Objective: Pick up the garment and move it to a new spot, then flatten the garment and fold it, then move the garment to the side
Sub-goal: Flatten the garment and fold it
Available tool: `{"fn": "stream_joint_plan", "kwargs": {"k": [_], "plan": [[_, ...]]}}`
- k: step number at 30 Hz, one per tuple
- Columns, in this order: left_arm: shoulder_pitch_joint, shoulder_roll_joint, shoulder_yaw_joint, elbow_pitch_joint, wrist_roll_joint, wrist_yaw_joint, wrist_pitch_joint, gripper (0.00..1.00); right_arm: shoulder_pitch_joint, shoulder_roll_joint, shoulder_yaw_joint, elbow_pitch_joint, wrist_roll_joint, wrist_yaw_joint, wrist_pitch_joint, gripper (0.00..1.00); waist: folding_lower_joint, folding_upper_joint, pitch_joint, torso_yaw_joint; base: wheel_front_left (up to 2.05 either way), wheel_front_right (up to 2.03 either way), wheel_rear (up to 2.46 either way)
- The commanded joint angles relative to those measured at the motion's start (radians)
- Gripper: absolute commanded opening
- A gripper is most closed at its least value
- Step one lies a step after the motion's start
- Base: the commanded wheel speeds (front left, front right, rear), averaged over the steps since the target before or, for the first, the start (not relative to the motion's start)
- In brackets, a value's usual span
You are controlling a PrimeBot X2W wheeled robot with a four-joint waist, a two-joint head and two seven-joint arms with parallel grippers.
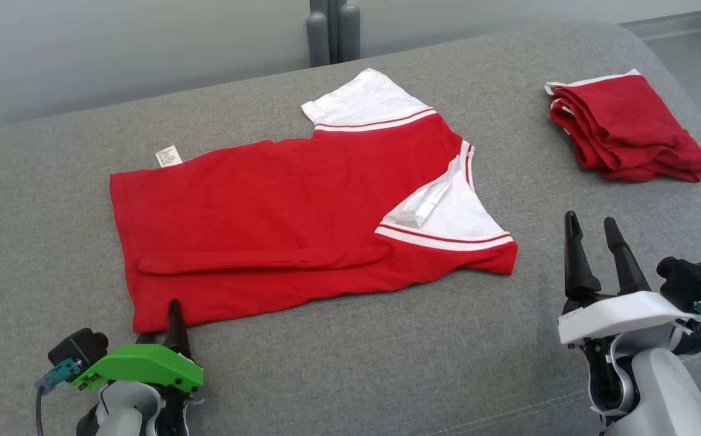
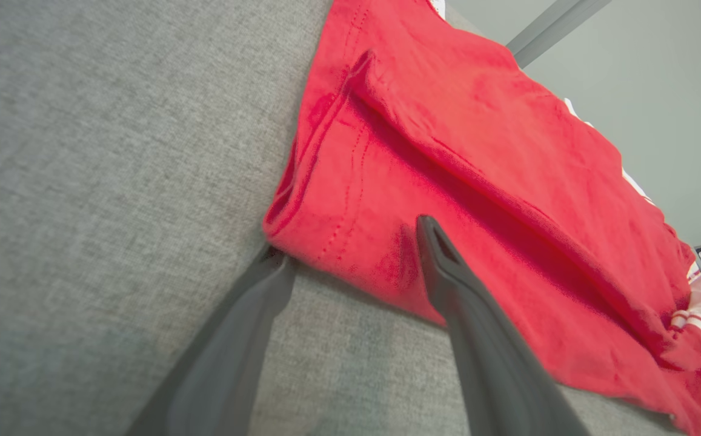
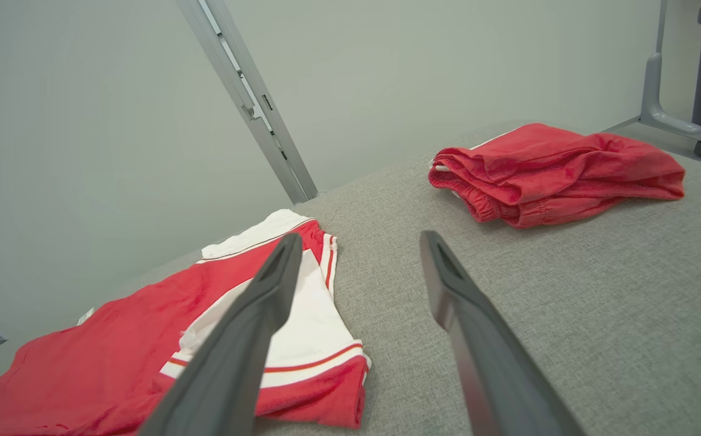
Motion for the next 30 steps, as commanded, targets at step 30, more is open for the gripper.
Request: {"fn": "stream_joint_plan", "kwargs": {"k": [30], "plan": [[-0.006, 0.014, -0.079, -0.028, 0.085, 0.017, -0.123, 0.00, -0.133, 0.004, 0.069, 0.384, 0.068, 0.000, 0.124, 1.00, 0.0000, -0.0001, 0.037, 0.078, 0.00, 0.00, 0.00]]}}
